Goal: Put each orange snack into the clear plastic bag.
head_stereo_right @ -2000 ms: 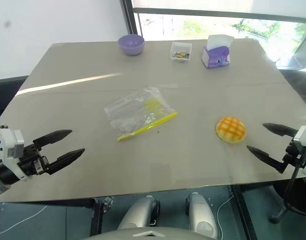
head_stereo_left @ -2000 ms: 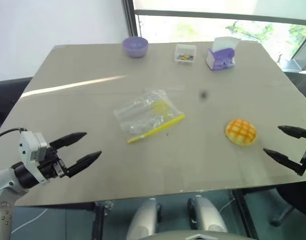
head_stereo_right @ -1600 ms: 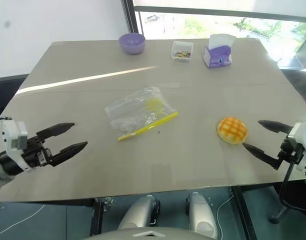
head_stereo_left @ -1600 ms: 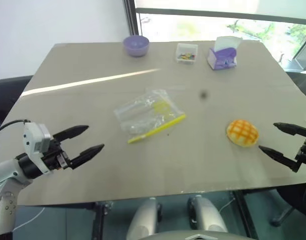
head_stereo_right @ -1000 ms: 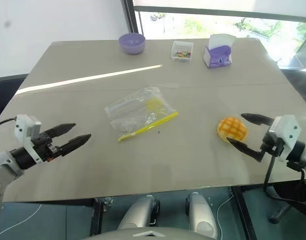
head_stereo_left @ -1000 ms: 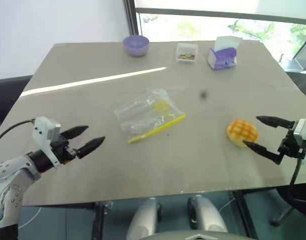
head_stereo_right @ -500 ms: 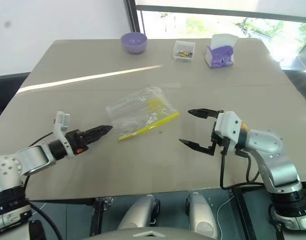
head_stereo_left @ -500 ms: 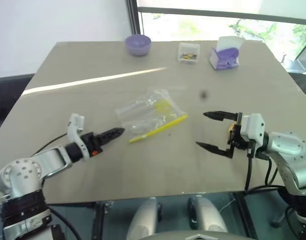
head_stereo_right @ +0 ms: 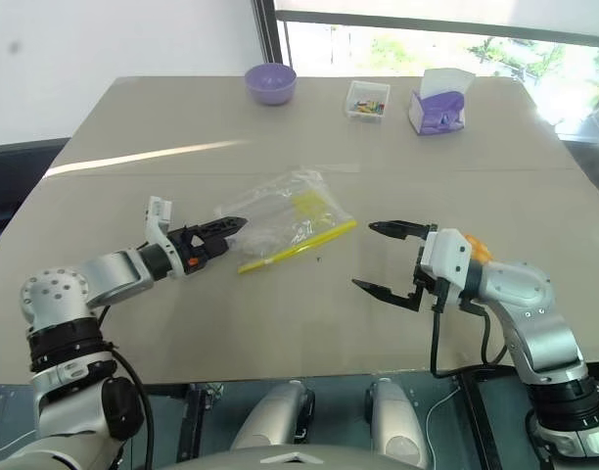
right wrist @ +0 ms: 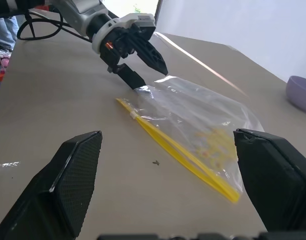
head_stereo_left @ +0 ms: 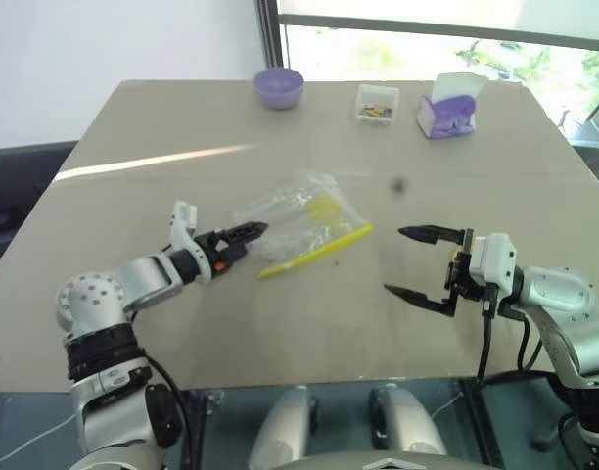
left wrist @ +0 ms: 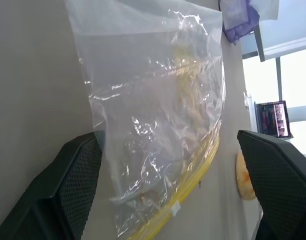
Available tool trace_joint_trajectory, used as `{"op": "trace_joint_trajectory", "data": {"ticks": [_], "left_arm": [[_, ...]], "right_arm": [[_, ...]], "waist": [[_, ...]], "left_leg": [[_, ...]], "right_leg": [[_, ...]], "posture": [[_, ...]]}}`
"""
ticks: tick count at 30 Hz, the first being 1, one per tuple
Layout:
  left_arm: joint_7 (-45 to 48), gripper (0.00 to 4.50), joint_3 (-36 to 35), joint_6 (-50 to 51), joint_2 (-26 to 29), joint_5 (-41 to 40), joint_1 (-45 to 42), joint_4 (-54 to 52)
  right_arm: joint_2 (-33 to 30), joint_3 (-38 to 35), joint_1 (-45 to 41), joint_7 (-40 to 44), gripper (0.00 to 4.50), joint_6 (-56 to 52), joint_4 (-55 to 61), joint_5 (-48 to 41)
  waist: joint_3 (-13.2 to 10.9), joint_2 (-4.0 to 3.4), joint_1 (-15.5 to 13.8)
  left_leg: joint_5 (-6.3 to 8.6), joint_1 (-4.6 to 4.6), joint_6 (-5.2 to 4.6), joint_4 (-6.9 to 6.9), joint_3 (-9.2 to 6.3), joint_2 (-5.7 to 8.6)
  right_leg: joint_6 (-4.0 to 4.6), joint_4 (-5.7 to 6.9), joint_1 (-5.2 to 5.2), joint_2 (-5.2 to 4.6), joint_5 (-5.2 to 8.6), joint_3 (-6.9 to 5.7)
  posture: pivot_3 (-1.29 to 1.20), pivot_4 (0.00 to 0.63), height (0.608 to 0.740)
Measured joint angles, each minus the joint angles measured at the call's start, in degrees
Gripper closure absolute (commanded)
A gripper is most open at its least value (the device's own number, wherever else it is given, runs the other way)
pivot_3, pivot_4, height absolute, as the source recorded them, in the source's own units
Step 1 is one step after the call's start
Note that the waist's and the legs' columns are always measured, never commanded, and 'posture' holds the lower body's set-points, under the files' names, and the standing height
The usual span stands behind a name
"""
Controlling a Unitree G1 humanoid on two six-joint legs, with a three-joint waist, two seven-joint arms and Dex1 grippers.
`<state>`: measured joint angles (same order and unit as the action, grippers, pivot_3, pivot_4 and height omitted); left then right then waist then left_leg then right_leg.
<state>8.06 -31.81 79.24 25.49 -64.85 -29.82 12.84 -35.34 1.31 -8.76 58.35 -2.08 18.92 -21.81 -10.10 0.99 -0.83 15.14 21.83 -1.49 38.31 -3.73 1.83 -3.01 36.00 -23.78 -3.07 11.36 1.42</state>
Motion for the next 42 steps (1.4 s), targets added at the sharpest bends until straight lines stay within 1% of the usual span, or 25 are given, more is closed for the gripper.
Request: {"op": "trace_joint_trajectory", "data": {"ticks": [2, 3, 4, 5, 6, 7, 8, 10, 11, 13, 17, 21, 24, 25, 28, 29, 31, 32, 34, 37, 38, 42], "left_arm": [[0.0, 0.73, 0.6, 0.0, -0.8, 0.8, -1.1, 1.7], [0.0, 1.1, 0.8, 0.0, -1.1, 1.1, -1.3, 2.0], [0.2, 1.1, 0.9, 0.0, -1.4, 1.5, -1.4, 2.5], [0.4, 1.37, 1.0, 0.0, -1.6, 1.9, -1.6, 2.9], [0.5, 1.92, 1.0, 0.0, -1.8, 2.2, -1.7, 3.2], [0.6, 2.11, 1.1, 0.1, -2.1, 2.6, -2.0, 3.8], [0.7, 2.48, 1.2, 0.2, -2.5, 2.9, -2.0, 4.2], [0.9, 3.36, 1.9, 0.3, -3.4, 3.1, -2.1, 5.2], [0.9, 3.63, 1.9, 0.3, -3.6, 3.1, -2.1, 5.3], [1.0, 4.42, 1.8, 0.7, -4.0, 2.9, -2.9, 5.2], [0.4, 4.42, 0.3, 0.8, -5.2, 2.8, -3.0, 5.0], [-2.7, 4.42, -3.9, 1.9, -7.2, 0.3, -2.8, 4.0], [-9.8, 4.42, -8.7, 4.0, -9.7, -7.5, -3.7, 1.6], [-10.2, 4.42, -8.8, 4.0, -9.7, -7.9, -3.9, 1.4], [-17.2, 4.42, -10.3, 3.5, -10.8, -16.2, -5.0, -1.4], [-20.6, 4.42, -10.2, 2.4, -11.0, -20.1, -5.0, -2.4], [-24.2, 4.42, -9.6, 0.7, -11.2, -24.4, -5.0, -3.4], [-27.6, 4.42, -8.2, -1.6, -11.1, -28.7, -4.8, -4.2], [-31.0, 4.42, -6.5, -4.2, -11.0, -33.2, -4.5, -5.5], [-37.0, 4.42, -1.3, -10.2, -9.5, -42.0, -3.1, -8.2], [-38.3, 4.42, 0.0, -12.1, -8.8, -44.1, -2.6, -8.8], [-39.5, 4.42, 2.4, -15.9, -7.5, -46.3, -1.7, -9.5]], "right_arm": [[0.0, -0.1, 0.7, -0.1, 0.0, 0.5, -0.2, 0.1], [0.0, -0.1, 0.9, -0.1, 0.0, 0.8, -0.3, 0.1], [0.0, -0.1, 1.2, -0.2, 0.0, 1.1, -0.5, 0.2], [0.0, -0.1, 1.5, -0.2, 0.0, 1.4, -1.1, 0.4], [0.0, -0.1, 1.6, -0.2, 0.0, 1.5, -1.5, 0.4], [0.0, -0.1, 1.6, -0.4, 0.0, 1.5, -1.6, 0.6], [0.1, -0.1, 1.6, -0.5, 0.0, 1.6, -1.5, 0.8], [0.4, -0.1, 1.6, -0.9, 0.0, 1.6, -1.6, 1.1], [0.5, 0.0, 1.6, -1.0, 0.0, 1.6, -1.6, 1.1], [0.9, 0.2, 1.3, -1.3, 0.0, 1.6, -1.6, 1.3], [1.0, 0.4, 1.0, -1.6, 0.0, 1.3, -1.6, 1.6], [1.1, 0.7, 0.8, -2.6, 0.0, -0.2, -1.6, 1.7], [1.9, 2.7, -2.2, -4.0, 0.0, -1.4, -1.9, 4.1], [2.0, 2.8, -2.3, -4.2, 0.0, -1.4, -2.0, 4.3], [3.2, 5.6, -5.2, -6.4, 0.0, 1.4, -6.3, 10.4], [4.0, 7.3, -6.2, -7.6, 0.0, 2.8, -8.2, 13.5], [5.2, 9.0, -7.2, -9.2, 0.0, 3.9, -10.2, 16.5], [6.6, 10.3, -8.4, -11.3, 0.0, 5.2, -12.3, 19.5], [8.2, 11.1, -10.0, -14.0, 0.0, 6.2, -14.7, 22.4], [11.8, 11.9, -14.0, -19.9, 0.0, 8.1, -19.7, 27.5], [12.6, 12.1, -14.9, -21.8, 0.0, 8.9, -21.5, 29.0], [14.8, 13.3, -17.4, -27.9, 0.0, 10.7, -28.6, 34.4]], "waist": [[0.0, -0.02, -0.1], [0.0, -0.02, 0.0], [0.0, -0.02, 0.0], [0.0, -0.02, 0.0], [0.0, -0.02, 0.0], [0.0, -0.02, 0.0], [0.0, -0.02, 0.0], [0.0, -0.02, 0.0], [0.0, -0.02, 0.0], [0.1, -0.06, 0.0], [0.2, -0.21, 0.0], [0.2, -0.2, 0.0], [0.1, -0.07, 0.2], [0.1, -0.06, 0.2], [0.1, -0.06, 0.2], [0.1, -0.06, 0.2], [0.1, -0.05, 0.2], [0.1, -0.05, 0.2], [0.1, -0.05, 0.2], [0.1, -0.05, 0.2], [0.1, -0.05, 0.2], [0.1, -0.05, 0.1]], "left_leg": [[0.0, -0.01, 0.0, 0.0, 0.0, 0.03], [0.0, -0.01, 0.0, 0.01, 0.01, 0.04], [0.0, -0.01, 0.0, 0.01, 0.01, 0.04], [0.0, -0.01, 0.0, 0.01, 0.02, 0.04], [0.0, -0.01, 0.01, 0.01, 0.01, 0.04], [-0.01, -0.01, 0.01, 0.0, 0.0, 0.03], [-0.01, 0.0, 0.01, 0.01, -0.01, 0.03], [-0.01, 0.01, 0.01, 0.0, 0.0, 0.03], [-0.01, 0.01, 0.01, 0.0, 0.0, 0.03], [-0.01, -0.01, 0.02, 0.0, -0.01, 0.03], [-0.03, -0.05, 0.04, 0.01, -0.02, 0.03], [-0.04, -0.02, 0.05, 0.01, -0.01, 0.02], [-0.04, 0.04, 0.06, 0.01, -0.05, -0.02], [-0.04, 0.04, 0.07, 0.01, -0.05, -0.02], [-0.04, 0.03, 0.07, 0.01, -0.03, -0.01], [-0.04, 0.03, 0.08, 0.0, -0.02, -0.01], [-0.04, 0.05, 0.09, 0.01, -0.03, -0.01], [-0.05, 0.05, 0.1, 0.0, -0.03, -0.01], [-0.06, 0.06, 0.12, 0.0, 0.0, 0.0], [-0.07, 0.06, 0.14, -0.01, 0.02, 0.01], [-0.08, 0.06, 0.15, -0.01, 0.01, 0.02], [-0.09, 0.06, 0.16, -0.02, 0.05, 0.06]], "right_leg": [[0.0, 0.0, 0.02, -0.03, 0.0, 0.01], [0.0, 0.0, 0.02, -0.03, 0.0, 0.02], [0.0, 0.0, 0.02, -0.03, 0.0, 0.02], [0.0, -0.01, 0.02, -0.03, 0.0, 0.02], [0.0, -0.01, 0.02, -0.03, 0.0, 0.02], [0.0, -0.01, 0.02, -0.03, 0.0, 0.01], [0.0, 0.0, 0.02, -0.02, 0.0, 0.0], [0.0, -0.01, 0.02, -0.02, 0.0, 0.01], [0.0, -0.01, 0.02, -0.02, 0.0, 0.0], [-0.01, 0.0, 0.02, -0.03, 0.0, 0.0], [-0.01, 0.0, 0.07, -0.02, 0.0, 0.0], [-0.01, -0.01, 0.05, -0.02, 0.0, 0.01], [-0.01, -0.01, -0.02, -0.02, 0.0, 0.0], [-0.01, -0.01, -0.02, -0.02, 0.0, -0.01], [-0.01, 0.0, -0.02, -0.04, 0.0, 0.02], [-0.01, 0.0, -0.03, -0.04, 0.0, 0.03], [0.0, 0.0, -0.06, -0.07, 0.0, 0.04], [0.0, 0.01, -0.06, -0.06, -0.01, 0.04], [0.0, 0.02, -0.11, -0.07, -0.01, 0.08], [0.01, 0.06, -0.14, -0.05, -0.01, 0.11], [0.01, 0.06, -0.15, -0.03, -0.01, 0.11], [0.02, 0.06, -0.14, 0.03, -0.01, 0.11]], "posture": [[0.0, 0.15, 0.74], [0.0, 0.15, 0.74], [0.0, 0.15, 0.74], [0.0, 0.15, 0.74], [0.0, 0.15, 0.74], [0.0, 0.15, 0.74], [0.0, 0.15, 0.74], [0.0, 0.15, 0.74], [0.0, 0.15, 0.74], [0.0, 0.15, 0.74], [0.0, 0.15, 0.74], [0.0, 0.15, 0.74], [0.0, 0.15, 0.74], [0.0, 0.15, 0.74], [0.0, 0.15, 0.74], [0.0, 0.15, 0.74], [0.0, 0.15, 0.74], [0.0, 0.15, 0.74], [0.0, 0.15, 0.74], [0.0, 0.15, 0.74], [0.0, 0.15, 0.74], [0.0, 0.15, 0.74]]}}
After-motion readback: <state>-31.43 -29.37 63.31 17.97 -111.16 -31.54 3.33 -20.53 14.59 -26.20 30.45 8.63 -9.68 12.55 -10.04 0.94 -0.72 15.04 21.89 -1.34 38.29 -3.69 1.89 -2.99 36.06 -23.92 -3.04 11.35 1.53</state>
